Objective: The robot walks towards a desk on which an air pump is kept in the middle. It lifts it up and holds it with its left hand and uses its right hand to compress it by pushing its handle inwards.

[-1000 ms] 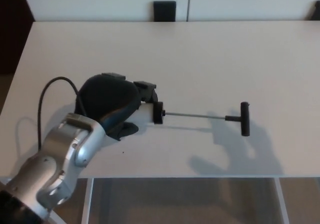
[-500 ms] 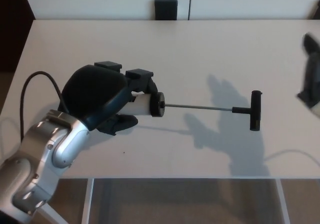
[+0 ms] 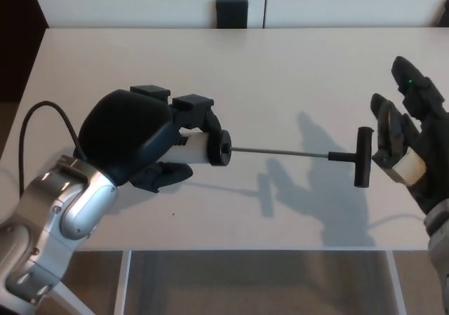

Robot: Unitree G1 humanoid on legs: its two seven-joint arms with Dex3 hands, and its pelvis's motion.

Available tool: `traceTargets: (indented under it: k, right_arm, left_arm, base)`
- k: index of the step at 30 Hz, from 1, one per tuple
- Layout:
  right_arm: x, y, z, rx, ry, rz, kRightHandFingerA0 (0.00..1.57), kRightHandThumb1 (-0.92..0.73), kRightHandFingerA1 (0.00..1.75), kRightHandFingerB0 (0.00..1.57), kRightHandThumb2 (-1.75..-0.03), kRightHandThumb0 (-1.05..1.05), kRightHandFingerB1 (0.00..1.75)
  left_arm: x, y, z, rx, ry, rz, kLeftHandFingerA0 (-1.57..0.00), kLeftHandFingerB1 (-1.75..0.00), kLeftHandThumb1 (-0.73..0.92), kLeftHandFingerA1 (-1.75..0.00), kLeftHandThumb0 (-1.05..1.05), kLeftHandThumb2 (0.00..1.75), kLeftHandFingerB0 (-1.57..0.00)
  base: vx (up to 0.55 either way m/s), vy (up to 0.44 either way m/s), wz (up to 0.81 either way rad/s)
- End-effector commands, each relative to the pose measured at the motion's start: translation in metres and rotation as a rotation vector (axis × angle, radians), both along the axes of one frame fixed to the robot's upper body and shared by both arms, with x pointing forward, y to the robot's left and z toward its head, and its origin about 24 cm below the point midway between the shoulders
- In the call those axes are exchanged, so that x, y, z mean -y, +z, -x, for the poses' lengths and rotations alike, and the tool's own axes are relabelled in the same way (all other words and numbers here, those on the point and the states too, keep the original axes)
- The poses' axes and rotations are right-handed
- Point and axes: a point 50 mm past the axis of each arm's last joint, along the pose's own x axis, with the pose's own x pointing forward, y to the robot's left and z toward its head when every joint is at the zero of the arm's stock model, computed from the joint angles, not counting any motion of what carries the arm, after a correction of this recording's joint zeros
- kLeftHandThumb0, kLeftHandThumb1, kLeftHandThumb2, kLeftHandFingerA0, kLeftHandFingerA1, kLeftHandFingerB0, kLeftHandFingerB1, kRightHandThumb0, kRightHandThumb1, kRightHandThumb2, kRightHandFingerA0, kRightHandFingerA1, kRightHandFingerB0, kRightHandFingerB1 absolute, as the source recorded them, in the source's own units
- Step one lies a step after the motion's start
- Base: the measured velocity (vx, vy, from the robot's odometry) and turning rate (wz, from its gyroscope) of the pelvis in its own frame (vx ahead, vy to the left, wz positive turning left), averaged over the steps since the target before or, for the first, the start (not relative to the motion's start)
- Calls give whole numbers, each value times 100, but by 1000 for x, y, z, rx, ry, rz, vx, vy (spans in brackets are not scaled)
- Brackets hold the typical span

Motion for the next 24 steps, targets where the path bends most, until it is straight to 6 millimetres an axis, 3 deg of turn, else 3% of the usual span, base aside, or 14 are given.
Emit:
traceTargets:
  k: [1,3,5,10,11,14,15,17,18,19,20,22,23,24]
  right_arm:
    - [-1,-4,2,-29,4,-76,0,-92,16,0,-90,-74,6]
    - [-2,-2,4,-14,21,-164,0,-92,12,0,-96,-74,0]
    - [-3,1,6,-1,32,-205,0,-91,13,0,-96,-78,0]
    - [-6,11,9,26,45,-250,0,-92,14,0,-100,-81,0]
    - [-6,15,10,38,53,-260,0,-88,36,0,-133,-83,29]
    - [-7,22,13,53,61,-279,0,-87,35,0,-133,-85,29]
    - [-7,23,13,54,62,-285,0,-87,35,0,-133,-85,29]
    - [-7,24,14,54,64,-292,0,-87,35,0,-133,-85,29]
    - [-7,25,15,56,64,-297,0,-87,36,0,-133,-85,29]
    - [-7,26,15,57,63,-300,0,-87,36,0,-133,-85,29]
    - [-6,26,16,58,62,-304,0,-86,35,0,-132,-86,29]
    - [-6,26,16,57,62,-307,0,-86,35,0,-132,-86,29]
    - [-5,27,15,61,64,-308,0,-91,14,0,-101,-83,0]
    - [-4,27,15,64,65,-309,0,-91,14,0,-101,-83,0]
  left_arm:
    - [-1,-1,3,6,-18,15,-81,-110,85,-175,-16,65,-67]
    - [0,-1,4,2,-23,11,-91,-113,83,-174,-12,67,-70]
    - [0,-2,4,1,-26,12,-82,-104,85,-175,-17,65,-69]
    - [0,-4,4,1,-21,10,-82,-106,85,-175,-14,66,-70]
    - [0,-5,5,1,-20,4,-113,-96,66,-138,-24,96,-72]
    - [-1,-6,5,-5,-24,-2,-113,-98,66,-139,-24,95,-72]
    - [-1,-6,5,-7,-24,-3,-81,-108,84,-175,-16,65,-68]
    - [-2,-7,5,-8,-23,-4,-81,-108,84,-175,-16,65,-68]
    - [-2,-6,5,-12,-14,-9,-113,-94,65,-139,-24,94,-74]
    - [-2,-6,5,-15,-8,-13,-113,-94,65,-139,-24,94,-74]
    - [-3,-6,5,-15,-1,-15,-82,-106,85,-175,-14,65,-70]
    - [-3,-6,5,-15,3,-16,-82,-106,85,-175,-14,65,-70]
    - [-6,-5,3,-6,9,-21,-80,-104,85,-175,-16,64,-70]
    - [-8,-3,1,0,13,-25,-80,-104,85,-175,-16,64,-70]
  base:
    - [0,0,0]
    - [0,0,0]
    - [0,0,0]
    - [0,0,0]
    - [0,0,0]
    - [0,0,0]
    - [0,0,0]
    - [0,0,0]
    - [0,0,0]
    - [0,0,0]
    - [0,0,0]
    - [0,0,0]
    - [0,0,0]
    - [0,0,0]
